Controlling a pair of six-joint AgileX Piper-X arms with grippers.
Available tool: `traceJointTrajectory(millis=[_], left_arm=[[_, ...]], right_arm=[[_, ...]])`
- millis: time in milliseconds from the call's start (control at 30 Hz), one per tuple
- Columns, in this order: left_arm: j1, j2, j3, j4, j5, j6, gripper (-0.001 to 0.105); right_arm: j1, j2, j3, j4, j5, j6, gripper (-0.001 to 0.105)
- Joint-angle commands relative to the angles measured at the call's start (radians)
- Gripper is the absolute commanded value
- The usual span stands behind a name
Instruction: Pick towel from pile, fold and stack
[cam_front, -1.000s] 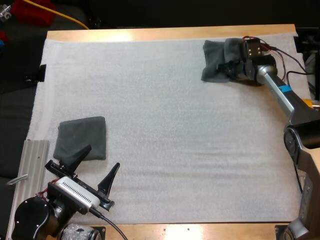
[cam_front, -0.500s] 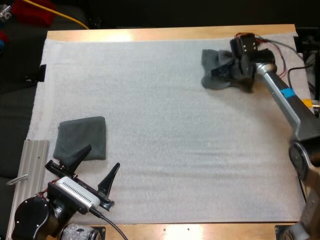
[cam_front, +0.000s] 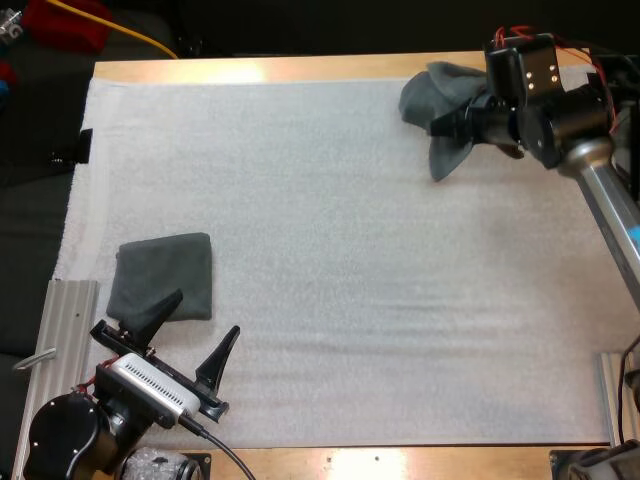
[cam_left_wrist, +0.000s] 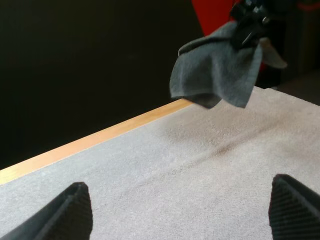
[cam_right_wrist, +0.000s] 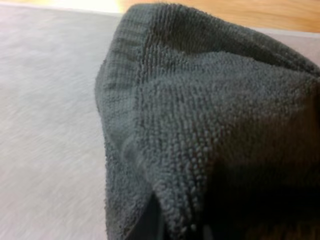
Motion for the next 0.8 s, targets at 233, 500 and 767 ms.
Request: traceJointTrajectory(millis=[233, 500, 767], left_arm=[[-0.005, 0.0, -0.007, -0.009, 0.006, -0.017, 0.07], [-0.005, 0.0, -0.007, -0.009, 0.006, -0.018, 0.07], [-0.005, 0.0, -0.007, 0.033, 0.006, -0.018, 0.07]], right_arm=[[0.138, -0.142, -0.008, 0.165, -0.029, -0.008, 0.0], [0.265, -0.162, 0.007, 0.271, -0.046, -0.057, 0.0], [0.376, -0.162, 0.093, 0.251, -0.052, -0.255, 0.0]])
